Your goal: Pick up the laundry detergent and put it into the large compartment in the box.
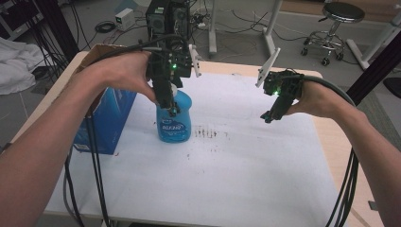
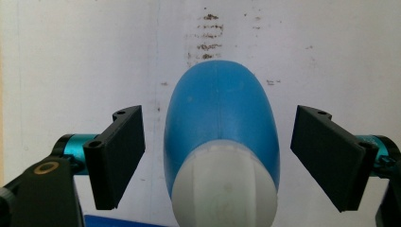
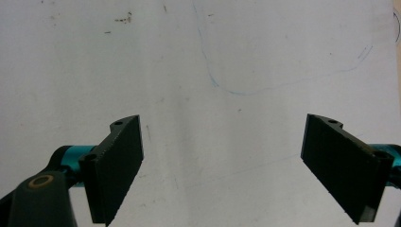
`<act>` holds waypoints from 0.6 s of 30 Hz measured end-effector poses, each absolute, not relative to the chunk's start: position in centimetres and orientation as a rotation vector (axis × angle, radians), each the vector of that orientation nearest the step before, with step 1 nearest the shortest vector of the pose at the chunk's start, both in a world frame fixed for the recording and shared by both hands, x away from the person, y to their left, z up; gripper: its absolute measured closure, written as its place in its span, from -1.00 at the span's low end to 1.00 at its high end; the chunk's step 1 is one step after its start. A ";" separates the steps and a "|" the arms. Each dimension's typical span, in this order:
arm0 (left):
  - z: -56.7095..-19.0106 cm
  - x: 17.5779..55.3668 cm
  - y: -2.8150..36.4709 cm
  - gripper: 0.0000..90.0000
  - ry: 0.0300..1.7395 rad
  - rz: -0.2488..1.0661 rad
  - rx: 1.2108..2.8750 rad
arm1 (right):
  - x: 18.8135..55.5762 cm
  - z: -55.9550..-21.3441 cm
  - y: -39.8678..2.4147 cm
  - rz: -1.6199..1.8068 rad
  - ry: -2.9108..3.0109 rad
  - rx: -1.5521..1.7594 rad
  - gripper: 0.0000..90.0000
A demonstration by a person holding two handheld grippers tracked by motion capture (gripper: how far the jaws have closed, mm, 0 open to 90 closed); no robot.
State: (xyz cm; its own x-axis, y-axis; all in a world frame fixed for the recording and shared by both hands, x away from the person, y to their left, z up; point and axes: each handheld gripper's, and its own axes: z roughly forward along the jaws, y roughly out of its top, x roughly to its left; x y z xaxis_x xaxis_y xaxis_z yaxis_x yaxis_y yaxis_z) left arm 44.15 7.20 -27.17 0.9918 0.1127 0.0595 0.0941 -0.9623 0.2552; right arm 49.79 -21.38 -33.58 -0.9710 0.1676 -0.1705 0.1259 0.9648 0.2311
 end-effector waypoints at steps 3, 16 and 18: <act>-27.4 44.1 7.7 -0.59 0.162 0.103 2.874 | 49.8 -33.6 -21.4 0.329 2.926 0.222 -0.71; -28.5 44.0 8.5 -0.59 0.170 0.086 2.860 | 49.8 -33.5 -21.4 0.338 2.923 0.212 -0.71; -28.6 44.0 8.5 -0.59 0.172 0.087 2.860 | 49.8 -33.5 -21.4 0.334 2.925 0.208 -0.71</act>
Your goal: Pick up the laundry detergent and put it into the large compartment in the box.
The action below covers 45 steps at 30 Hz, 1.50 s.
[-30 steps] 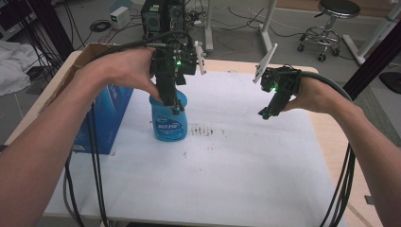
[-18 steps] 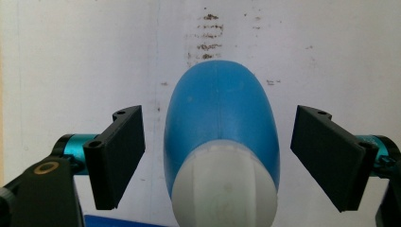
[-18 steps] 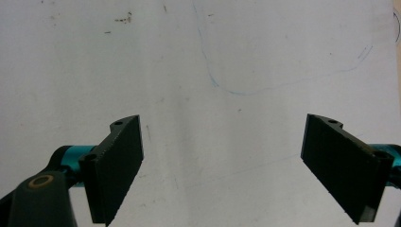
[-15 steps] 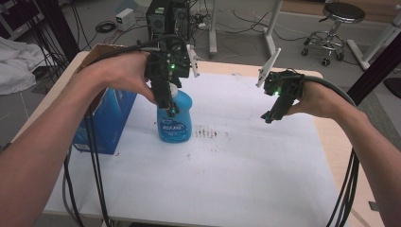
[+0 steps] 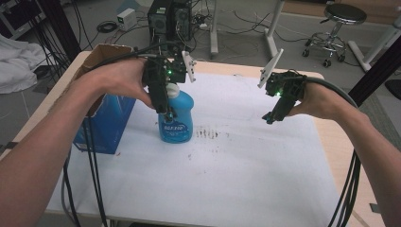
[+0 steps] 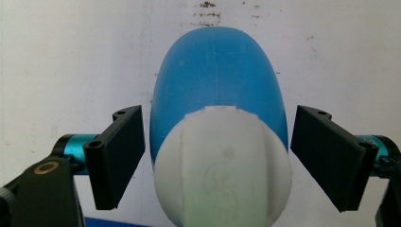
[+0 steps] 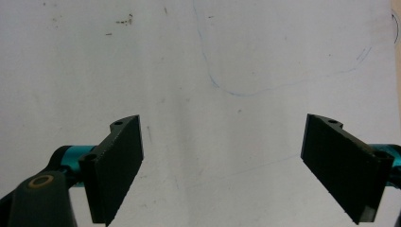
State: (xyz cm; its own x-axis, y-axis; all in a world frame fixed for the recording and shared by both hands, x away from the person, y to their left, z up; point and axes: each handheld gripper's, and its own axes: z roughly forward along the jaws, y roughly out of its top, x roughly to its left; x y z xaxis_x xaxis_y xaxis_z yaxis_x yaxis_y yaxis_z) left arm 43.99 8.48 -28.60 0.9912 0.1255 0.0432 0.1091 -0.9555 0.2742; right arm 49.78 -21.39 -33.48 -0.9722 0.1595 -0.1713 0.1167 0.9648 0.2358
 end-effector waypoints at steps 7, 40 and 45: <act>-28.6 44.1 8.4 -0.58 0.173 0.086 2.860 | 49.7 -33.5 -21.5 0.332 2.923 0.221 -0.71; -28.4 44.3 8.4 -0.23 0.167 0.055 2.853 | 49.8 -33.8 -21.5 0.297 2.927 0.222 -0.71; -28.3 44.4 8.3 -0.17 0.171 0.061 2.865 | 49.8 -33.7 -21.5 0.296 2.928 0.217 -0.71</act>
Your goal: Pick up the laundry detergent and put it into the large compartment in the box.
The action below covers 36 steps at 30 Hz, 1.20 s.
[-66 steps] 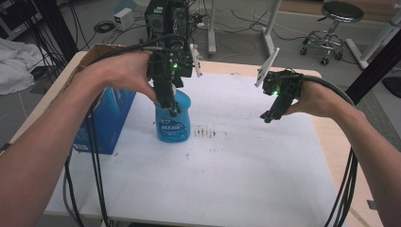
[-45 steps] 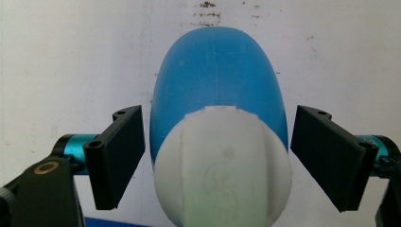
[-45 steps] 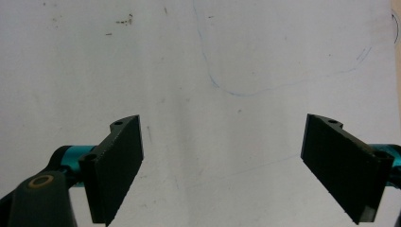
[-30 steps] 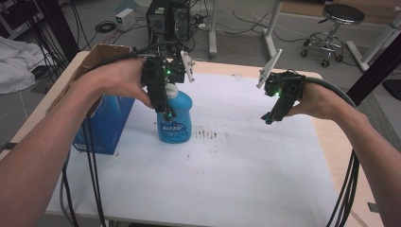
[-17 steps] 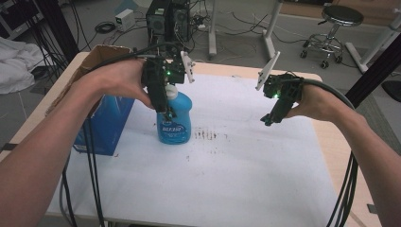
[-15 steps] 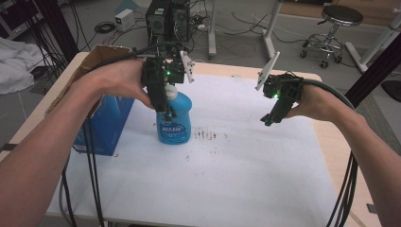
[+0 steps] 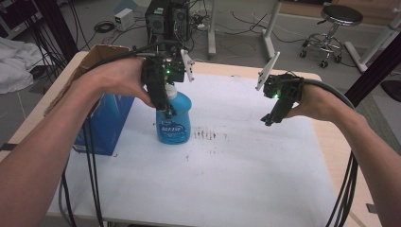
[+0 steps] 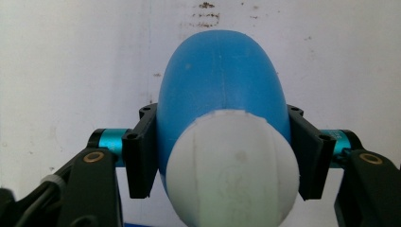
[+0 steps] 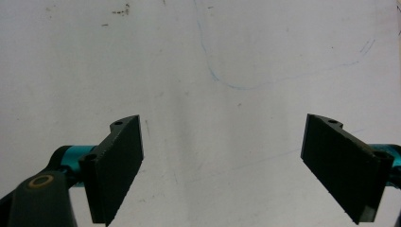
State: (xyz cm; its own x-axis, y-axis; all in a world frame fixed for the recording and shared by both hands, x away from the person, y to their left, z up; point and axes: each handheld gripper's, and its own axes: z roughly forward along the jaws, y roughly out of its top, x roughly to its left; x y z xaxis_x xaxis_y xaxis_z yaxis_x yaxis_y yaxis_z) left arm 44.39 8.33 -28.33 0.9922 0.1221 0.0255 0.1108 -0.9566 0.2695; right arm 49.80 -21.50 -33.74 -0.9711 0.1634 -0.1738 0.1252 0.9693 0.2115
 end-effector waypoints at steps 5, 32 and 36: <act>-28.3 44.4 8.2 -0.16 0.179 0.061 2.873 | 49.8 -33.8 -21.5 0.293 2.927 0.219 -0.71; -27.0 44.3 7.2 -0.15 0.171 0.038 2.901 | 49.5 -33.6 -21.4 0.291 2.920 0.216 -0.71; -26.2 44.1 6.7 -0.15 0.173 0.042 2.919 | 49.4 -33.5 -21.4 0.294 2.917 0.208 -0.71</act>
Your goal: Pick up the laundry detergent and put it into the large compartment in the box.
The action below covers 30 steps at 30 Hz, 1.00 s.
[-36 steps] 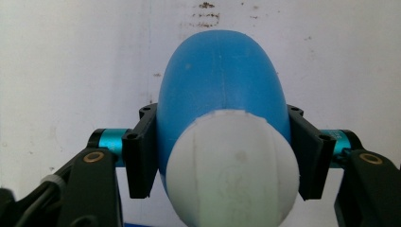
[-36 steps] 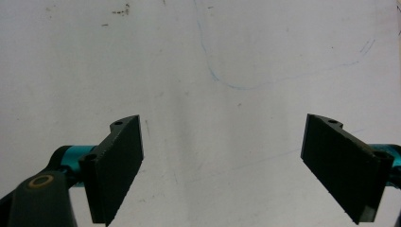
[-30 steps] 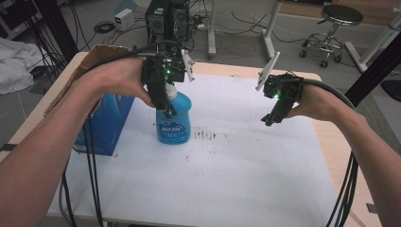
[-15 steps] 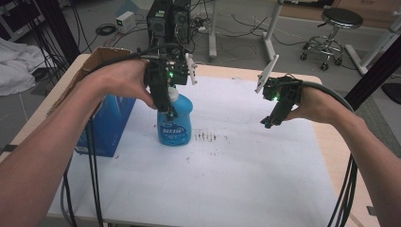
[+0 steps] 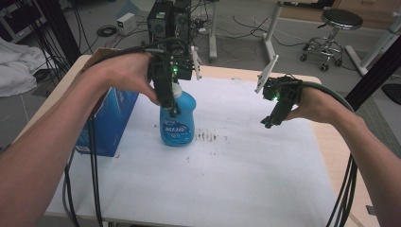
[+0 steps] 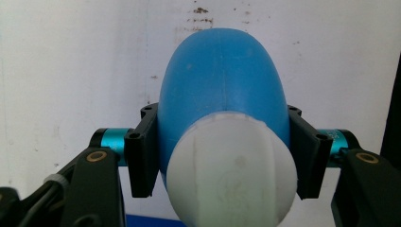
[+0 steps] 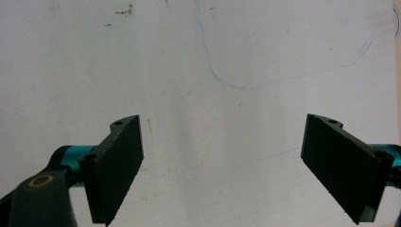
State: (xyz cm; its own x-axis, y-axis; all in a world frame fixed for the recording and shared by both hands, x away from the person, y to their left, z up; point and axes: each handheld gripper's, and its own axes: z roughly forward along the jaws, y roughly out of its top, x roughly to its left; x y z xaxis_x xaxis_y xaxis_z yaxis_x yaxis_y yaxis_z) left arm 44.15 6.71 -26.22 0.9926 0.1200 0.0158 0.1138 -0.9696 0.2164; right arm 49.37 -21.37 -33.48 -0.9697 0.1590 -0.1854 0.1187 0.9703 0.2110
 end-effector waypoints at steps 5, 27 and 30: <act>-24.9 44.2 6.3 -0.15 0.173 0.043 2.939 | 49.3 -33.4 -21.5 0.294 2.915 0.212 -0.71; -15.1 45.2 5.7 -0.15 0.207 0.109 2.939 | 49.4 -33.3 -21.3 0.297 2.917 0.202 -0.71; -13.8 45.1 6.1 -0.15 0.239 0.117 2.928 | 49.4 -33.2 -21.5 0.305 2.912 0.204 -0.71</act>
State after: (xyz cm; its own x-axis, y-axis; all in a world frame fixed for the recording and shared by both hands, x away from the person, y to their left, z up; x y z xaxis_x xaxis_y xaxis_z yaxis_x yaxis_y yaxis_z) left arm 45.14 6.09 -13.83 0.9838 0.1683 0.0622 0.1524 -0.9668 0.2053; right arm 49.36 -21.47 -33.23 -0.9693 0.1574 -0.1890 0.1149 0.9691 0.2182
